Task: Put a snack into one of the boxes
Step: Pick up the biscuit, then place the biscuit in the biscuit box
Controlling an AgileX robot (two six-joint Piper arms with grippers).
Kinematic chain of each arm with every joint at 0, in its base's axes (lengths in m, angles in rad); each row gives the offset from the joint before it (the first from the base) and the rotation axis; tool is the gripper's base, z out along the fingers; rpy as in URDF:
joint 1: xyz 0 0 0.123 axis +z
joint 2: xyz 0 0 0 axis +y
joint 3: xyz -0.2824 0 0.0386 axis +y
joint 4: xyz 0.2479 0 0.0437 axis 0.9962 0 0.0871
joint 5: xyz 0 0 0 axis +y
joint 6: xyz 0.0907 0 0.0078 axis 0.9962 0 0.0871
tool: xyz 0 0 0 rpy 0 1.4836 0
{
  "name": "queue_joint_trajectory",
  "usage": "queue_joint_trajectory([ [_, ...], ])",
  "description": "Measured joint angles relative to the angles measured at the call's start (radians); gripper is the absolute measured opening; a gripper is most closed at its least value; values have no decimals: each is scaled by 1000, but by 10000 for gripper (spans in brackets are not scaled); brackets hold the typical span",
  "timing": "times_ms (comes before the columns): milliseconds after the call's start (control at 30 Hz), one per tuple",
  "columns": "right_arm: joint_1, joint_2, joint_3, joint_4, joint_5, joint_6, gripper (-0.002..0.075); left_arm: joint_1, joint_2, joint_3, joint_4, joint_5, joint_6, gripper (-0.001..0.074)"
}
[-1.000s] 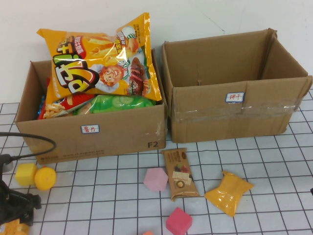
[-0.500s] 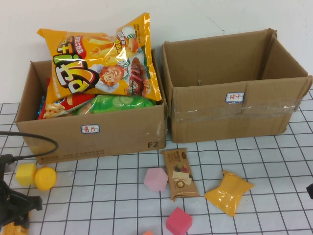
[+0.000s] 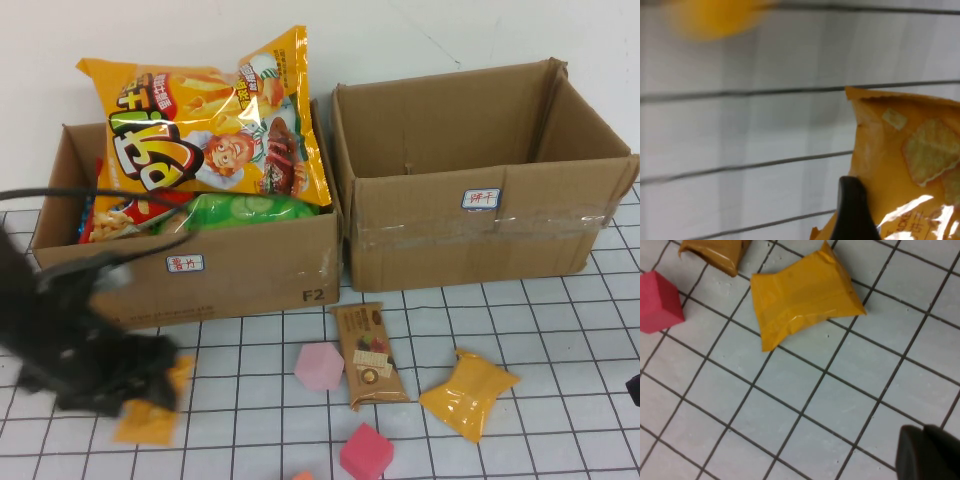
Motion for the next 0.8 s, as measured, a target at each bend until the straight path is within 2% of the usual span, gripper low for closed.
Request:
queue_joint_trajectory([
  [267,0,0,0,4,0,-15,8,-374,-1,-244,-90,5,21,400],
  [367,0,0,0,4,-4,-17,8,-476,5,-381,-105,-43,21,400],
  [500,0,0,0,4,-6,-19,8,-526,45,-575,-111,-133,21,400],
  [800,0,0,0,8,-6,-28,8,-528,309,-998,-96,-268,41,400],
])
